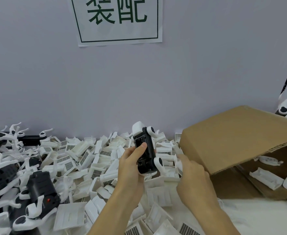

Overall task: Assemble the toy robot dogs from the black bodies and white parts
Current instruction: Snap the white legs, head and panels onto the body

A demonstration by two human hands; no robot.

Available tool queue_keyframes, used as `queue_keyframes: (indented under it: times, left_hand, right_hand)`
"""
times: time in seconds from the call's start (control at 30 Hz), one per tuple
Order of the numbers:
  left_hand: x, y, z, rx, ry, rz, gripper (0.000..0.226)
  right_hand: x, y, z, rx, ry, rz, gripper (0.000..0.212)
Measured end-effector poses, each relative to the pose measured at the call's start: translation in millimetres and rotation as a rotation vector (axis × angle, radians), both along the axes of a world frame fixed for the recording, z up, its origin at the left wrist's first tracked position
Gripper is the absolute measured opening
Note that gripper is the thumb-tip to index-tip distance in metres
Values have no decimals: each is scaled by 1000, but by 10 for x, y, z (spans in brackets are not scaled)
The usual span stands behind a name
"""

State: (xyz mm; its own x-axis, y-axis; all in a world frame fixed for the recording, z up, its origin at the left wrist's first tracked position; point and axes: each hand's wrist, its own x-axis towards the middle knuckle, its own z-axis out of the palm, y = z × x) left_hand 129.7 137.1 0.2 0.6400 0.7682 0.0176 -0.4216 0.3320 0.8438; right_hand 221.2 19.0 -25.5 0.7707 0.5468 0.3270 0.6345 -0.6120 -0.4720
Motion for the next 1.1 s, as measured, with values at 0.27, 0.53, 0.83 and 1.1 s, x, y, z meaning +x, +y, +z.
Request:
queue_keyframes:
  times: [0.27, 0.53, 0.83, 1.1]
  left_hand:
    - [13, 42, -86, 97, 157, 70, 38]
    - [38, -21, -73, 240, 242, 5, 23]
    - [31, -130, -107, 396, 208, -256, 74]
    - [65, -138, -129, 448, 229, -113, 54]
  right_hand:
    - [71, -145, 416, 734, 106, 245, 67]
    - [68, -272, 677, 488, 345, 582, 74]
    - [90, -215, 589, 553, -50, 370, 43]
    - [86, -146, 474, 463, 3, 40, 35]
